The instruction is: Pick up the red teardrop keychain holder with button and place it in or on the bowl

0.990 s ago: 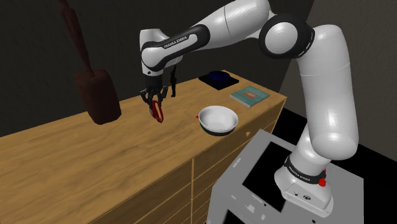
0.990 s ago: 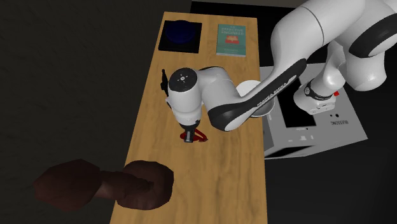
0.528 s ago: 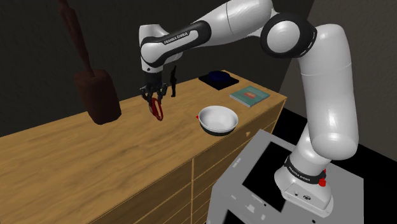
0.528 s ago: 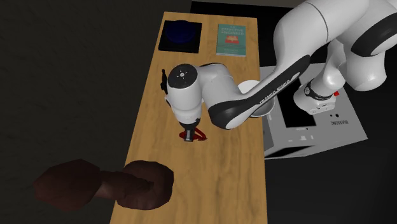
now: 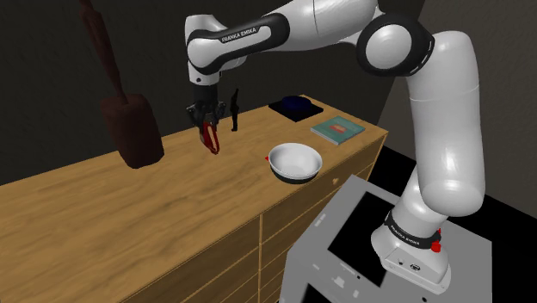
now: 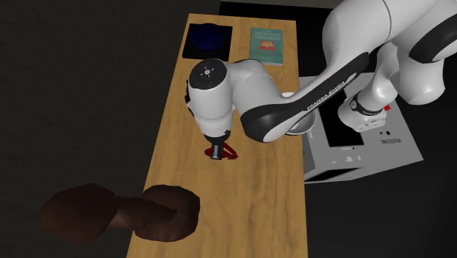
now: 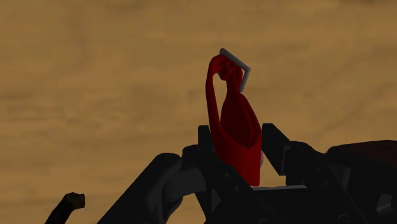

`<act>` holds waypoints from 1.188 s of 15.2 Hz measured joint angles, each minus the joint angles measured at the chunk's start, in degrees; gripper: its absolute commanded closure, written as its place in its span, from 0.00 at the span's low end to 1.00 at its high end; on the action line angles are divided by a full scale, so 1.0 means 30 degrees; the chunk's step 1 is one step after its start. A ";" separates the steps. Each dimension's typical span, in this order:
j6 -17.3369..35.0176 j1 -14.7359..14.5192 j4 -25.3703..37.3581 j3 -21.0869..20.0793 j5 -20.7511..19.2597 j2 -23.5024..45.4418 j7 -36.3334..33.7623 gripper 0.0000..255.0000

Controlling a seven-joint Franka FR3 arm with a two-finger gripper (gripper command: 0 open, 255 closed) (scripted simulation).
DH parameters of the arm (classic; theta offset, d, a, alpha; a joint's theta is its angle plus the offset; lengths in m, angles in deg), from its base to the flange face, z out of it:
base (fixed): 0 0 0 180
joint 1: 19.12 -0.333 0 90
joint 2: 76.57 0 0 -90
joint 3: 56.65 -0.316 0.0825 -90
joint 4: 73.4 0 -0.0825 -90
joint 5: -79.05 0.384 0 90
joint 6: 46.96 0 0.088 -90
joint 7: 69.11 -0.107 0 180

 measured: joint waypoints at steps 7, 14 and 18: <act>-0.1639 -0.0011 0.1318 -0.0033 0.0032 -0.0331 -0.0076 1.00; -0.3425 -0.0077 0.3125 -0.0053 0.0010 -0.0317 -0.0186 1.00; -0.4462 -0.0162 0.4371 -0.0067 -0.0028 -0.0111 -0.0285 1.00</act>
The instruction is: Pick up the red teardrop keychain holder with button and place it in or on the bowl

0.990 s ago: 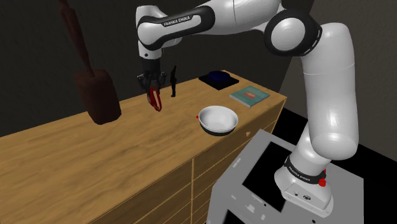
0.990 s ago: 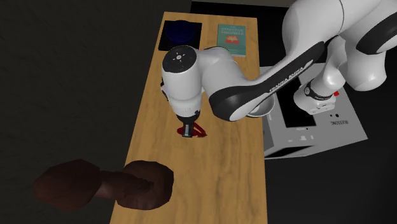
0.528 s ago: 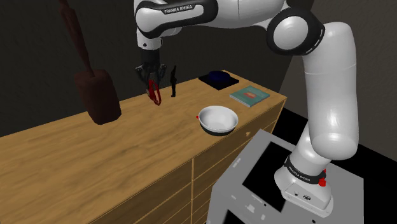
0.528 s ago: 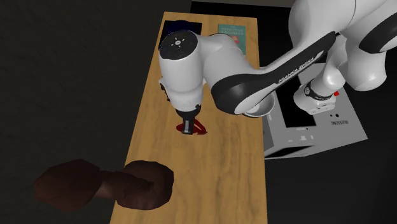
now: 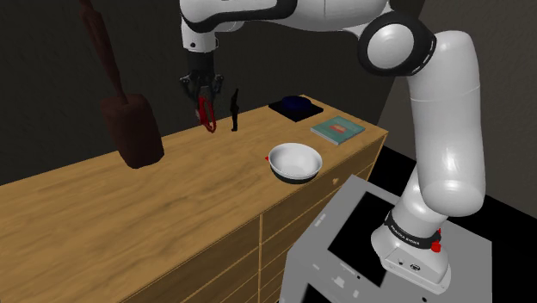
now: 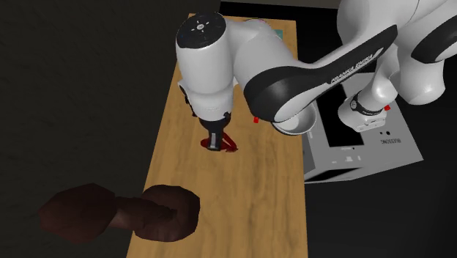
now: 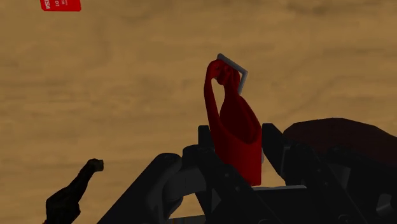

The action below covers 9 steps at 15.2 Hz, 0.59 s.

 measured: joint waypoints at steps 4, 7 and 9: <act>0.1077 0.0645 -0.3880 0.0012 0.0478 -0.2782 0.0557 1.00; 0.1724 0.1131 -0.7269 0.0078 0.0979 -0.5526 0.1112 1.00; 0.2327 0.1451 -0.9663 0.0219 0.1315 -0.7295 0.1642 1.00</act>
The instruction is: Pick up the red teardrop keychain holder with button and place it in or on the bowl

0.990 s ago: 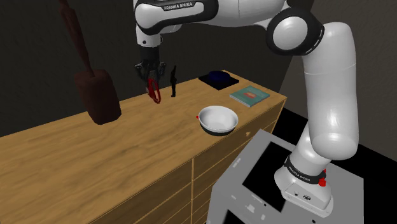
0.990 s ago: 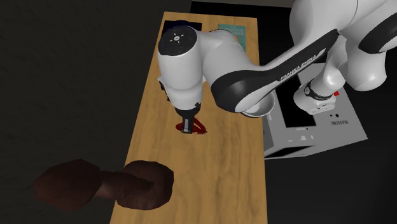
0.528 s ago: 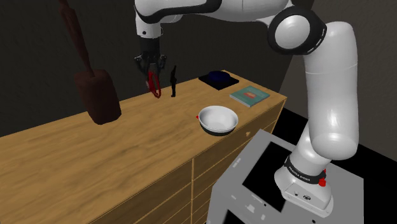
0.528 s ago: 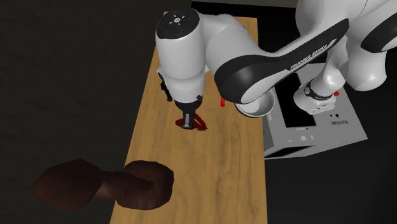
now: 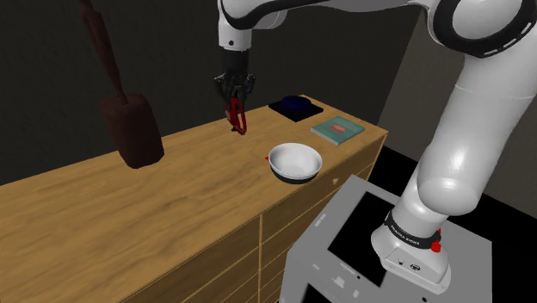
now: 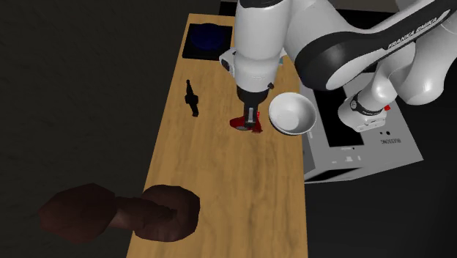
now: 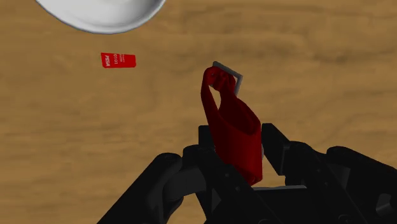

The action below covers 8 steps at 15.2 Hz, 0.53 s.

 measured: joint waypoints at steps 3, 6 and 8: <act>0.0131 0.0266 -0.2420 0.0194 0.0382 -0.2247 0.0553 1.00; 0.0177 0.0480 -0.4638 0.0476 0.0680 -0.4397 0.1162 1.00; 0.0096 0.0608 -0.6148 0.0725 0.0846 -0.5952 0.1598 1.00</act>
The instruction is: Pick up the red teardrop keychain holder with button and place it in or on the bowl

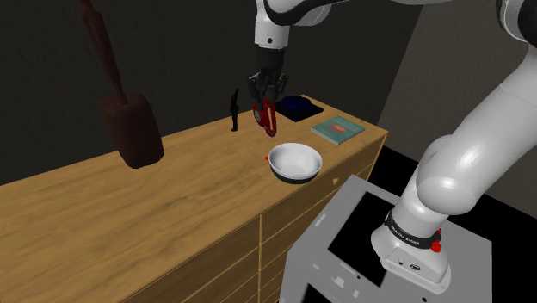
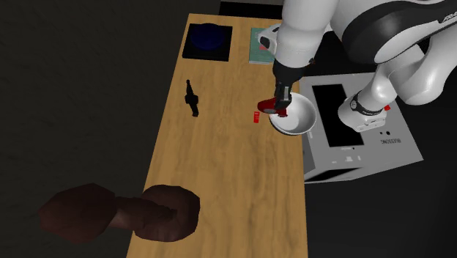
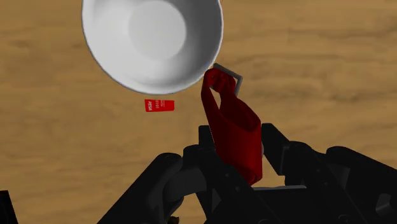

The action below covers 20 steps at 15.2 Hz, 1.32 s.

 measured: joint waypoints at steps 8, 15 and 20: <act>-0.1083 0.0425 -0.4522 0.1178 0.0053 -0.5451 0.1601 1.00; 0.0446 0.0424 -0.6370 0.1189 0.0116 -0.5734 0.1830 1.00; 0.1810 0.0410 -0.7647 0.1154 0.0186 -0.5642 0.1978 1.00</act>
